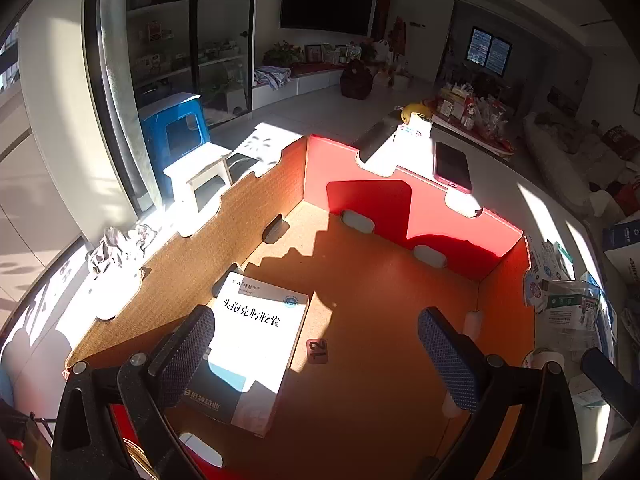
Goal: Organize objects
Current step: 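Lower both boxes into the cardboard box and open both tools, then grasp the clear plastic container with left tool while right tool reaches the teal box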
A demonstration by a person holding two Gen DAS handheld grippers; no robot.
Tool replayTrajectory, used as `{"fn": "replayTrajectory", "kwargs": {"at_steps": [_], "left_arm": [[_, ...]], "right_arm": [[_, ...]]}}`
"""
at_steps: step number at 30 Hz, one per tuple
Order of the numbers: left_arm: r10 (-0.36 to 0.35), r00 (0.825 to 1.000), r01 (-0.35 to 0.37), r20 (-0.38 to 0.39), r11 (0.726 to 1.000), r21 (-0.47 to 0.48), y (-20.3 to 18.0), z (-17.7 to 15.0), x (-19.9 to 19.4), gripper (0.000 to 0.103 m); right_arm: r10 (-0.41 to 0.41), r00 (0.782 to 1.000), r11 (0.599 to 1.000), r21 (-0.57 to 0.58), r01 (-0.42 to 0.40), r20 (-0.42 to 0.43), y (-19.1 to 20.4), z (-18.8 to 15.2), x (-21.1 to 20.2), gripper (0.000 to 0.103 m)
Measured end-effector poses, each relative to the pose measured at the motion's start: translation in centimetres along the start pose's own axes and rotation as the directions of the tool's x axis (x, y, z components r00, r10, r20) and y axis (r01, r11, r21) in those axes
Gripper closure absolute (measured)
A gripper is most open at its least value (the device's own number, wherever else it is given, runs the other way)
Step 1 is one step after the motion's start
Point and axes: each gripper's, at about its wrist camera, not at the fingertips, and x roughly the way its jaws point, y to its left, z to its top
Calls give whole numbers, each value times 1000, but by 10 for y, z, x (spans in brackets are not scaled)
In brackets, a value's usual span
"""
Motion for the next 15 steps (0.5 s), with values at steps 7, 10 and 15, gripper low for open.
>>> {"fn": "replayTrajectory", "kwargs": {"at_steps": [7,10,15], "left_arm": [[-34,999,33,22,998,47,-21,-5,0,0],[-52,999,52,9,998,34,-21,-5,1,0],[-64,998,62,24,995,82,-31,-3,-15,0]], "right_arm": [[-258,965,959,113,262,-44,-88,-24,-43,0],[-327,944,939,94,331,-53,-97,-36,-44,0],[-506,862,862,-12,507,32,-94,-44,-64,0]]}}
